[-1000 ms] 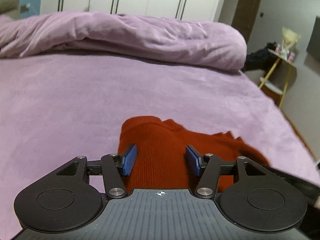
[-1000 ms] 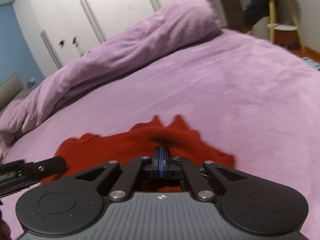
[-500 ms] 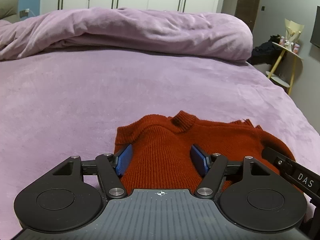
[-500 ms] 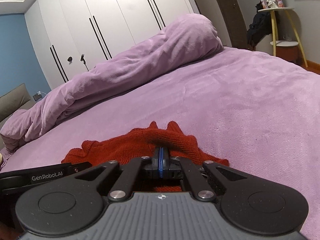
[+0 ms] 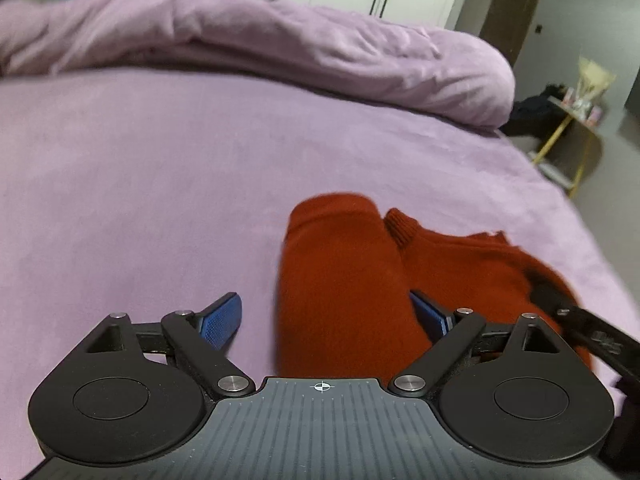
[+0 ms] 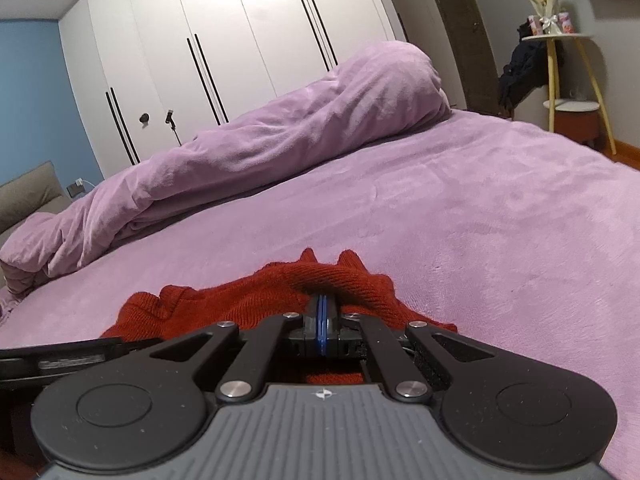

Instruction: Fold small clothes

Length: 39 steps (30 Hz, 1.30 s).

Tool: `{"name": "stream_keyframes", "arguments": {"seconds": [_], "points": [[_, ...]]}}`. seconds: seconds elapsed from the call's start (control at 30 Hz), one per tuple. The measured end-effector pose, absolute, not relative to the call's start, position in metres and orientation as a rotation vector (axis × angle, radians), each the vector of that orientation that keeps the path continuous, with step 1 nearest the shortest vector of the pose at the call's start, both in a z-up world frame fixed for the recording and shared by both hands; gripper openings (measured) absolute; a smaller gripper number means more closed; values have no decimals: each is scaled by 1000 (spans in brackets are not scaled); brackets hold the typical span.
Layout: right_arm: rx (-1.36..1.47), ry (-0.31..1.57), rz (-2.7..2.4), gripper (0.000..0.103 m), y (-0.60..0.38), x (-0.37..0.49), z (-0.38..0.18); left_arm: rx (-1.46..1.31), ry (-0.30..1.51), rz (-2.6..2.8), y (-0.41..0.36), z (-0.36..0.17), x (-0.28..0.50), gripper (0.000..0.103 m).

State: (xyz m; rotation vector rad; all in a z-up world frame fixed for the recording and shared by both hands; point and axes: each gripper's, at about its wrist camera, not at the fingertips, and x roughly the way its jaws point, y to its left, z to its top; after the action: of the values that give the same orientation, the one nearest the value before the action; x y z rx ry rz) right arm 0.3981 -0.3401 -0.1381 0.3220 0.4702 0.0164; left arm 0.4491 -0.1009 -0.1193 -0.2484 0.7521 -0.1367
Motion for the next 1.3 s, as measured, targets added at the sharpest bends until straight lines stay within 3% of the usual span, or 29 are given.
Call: {"name": "stream_keyframes", "arguments": {"seconds": [0.13, 0.3, 0.43, 0.63, 0.67, 0.77, 0.9, 1.0, 1.13, 1.3], "points": [[322, 541, -5, 6, -335, 378, -113, -380, 741, -204, -75, -98, 402, 91], [501, 575, 86, 48, -353, 291, -99, -252, 711, -254, -74, -96, 314, 91], [634, 616, 48, 55, -362, 233, -109, -122, 711, -241, -90, -110, 275, 90], [814, 668, 86, 50, -357, 237, -132, -23, 751, -201, -113, -117, 289, 86], [823, 661, 78, 44, -357, 240, -134, -19, 758, -177, -115, -115, 294, 86], [898, 672, 84, 9, -360, 252, -138, -88, 788, -160, -114, -115, 305, 86], [1249, 561, 229, 7, -390, 240, -158, -116, 782, -119, -114, -119, 305, 87], [1341, 556, 231, 7, -397, 237, -168, -101, 783, -96, -119, -121, 309, 86], [1106, 620, 150, 7, -395, 240, -153, -51, 793, -123, -111, -122, 308, 81], [805, 683, 60, 12, -414, 239, -138, -60, 843, -227, -73, -108, 305, 86]]}}
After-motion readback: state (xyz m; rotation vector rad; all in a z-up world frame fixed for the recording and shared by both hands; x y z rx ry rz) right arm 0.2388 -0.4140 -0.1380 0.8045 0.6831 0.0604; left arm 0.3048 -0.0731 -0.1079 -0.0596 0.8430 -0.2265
